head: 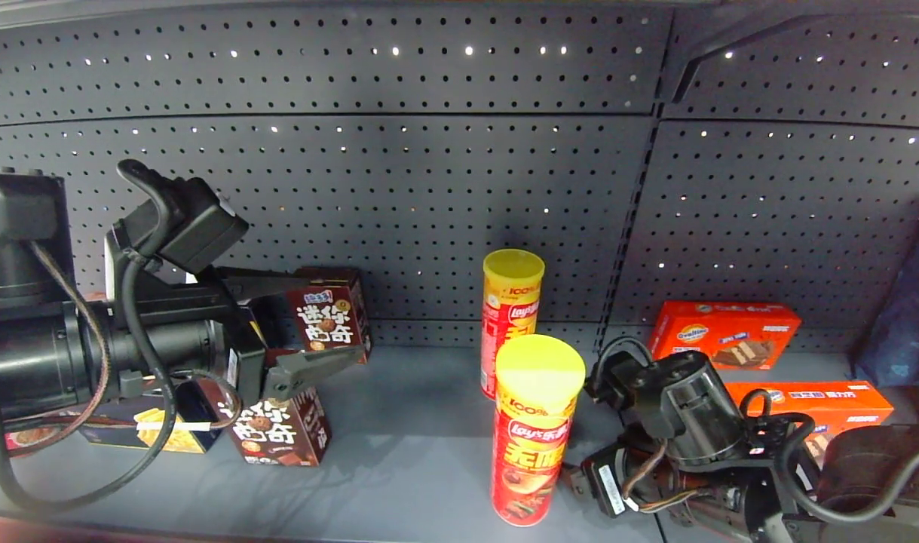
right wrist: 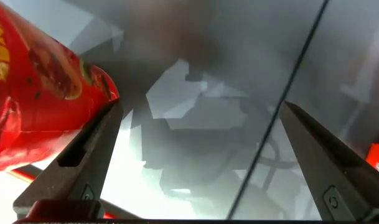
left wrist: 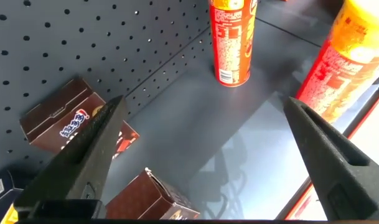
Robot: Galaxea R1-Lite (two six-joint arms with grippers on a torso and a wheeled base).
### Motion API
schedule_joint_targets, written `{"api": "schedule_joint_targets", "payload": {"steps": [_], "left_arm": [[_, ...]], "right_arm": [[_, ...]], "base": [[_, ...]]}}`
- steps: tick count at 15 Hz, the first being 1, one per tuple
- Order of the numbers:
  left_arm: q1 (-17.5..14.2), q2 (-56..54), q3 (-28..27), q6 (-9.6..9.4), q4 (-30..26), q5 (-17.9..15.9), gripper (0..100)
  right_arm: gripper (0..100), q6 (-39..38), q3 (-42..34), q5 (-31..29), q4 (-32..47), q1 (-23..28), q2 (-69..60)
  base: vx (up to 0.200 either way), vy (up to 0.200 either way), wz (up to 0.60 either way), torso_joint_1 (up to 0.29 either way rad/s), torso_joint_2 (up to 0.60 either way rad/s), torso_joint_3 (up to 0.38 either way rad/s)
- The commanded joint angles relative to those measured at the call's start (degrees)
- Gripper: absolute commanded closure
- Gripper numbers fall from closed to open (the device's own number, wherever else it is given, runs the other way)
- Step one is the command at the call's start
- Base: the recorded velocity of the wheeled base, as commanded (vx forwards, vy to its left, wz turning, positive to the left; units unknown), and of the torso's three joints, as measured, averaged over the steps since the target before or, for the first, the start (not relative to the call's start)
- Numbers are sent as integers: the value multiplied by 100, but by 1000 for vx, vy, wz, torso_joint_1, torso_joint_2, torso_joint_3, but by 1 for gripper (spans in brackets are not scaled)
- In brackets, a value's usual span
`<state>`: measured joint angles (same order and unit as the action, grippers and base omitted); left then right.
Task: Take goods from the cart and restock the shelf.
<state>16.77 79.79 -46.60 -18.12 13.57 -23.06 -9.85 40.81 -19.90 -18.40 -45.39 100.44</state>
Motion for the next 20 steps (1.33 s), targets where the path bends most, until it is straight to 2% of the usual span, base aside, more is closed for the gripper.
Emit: {"api": "schedule_joint_targets", "payload": {"steps": [1,17,20], "left_arm": [[1,19,2,1,-3,-5,0],[-69,134,11,-8,14,-31,0],[-183,72,2,-17,32,-23,0]], "right_arm": [[0,1,102,3,-6,-14,143],[0,1,287,3,-33,-41,398],[0,-17,216,-41,-33,232,-165]], "base": [[0,0,0,0,0,0],[0,0,0,0,0,0],[0,0,0,0,0,0]]}}
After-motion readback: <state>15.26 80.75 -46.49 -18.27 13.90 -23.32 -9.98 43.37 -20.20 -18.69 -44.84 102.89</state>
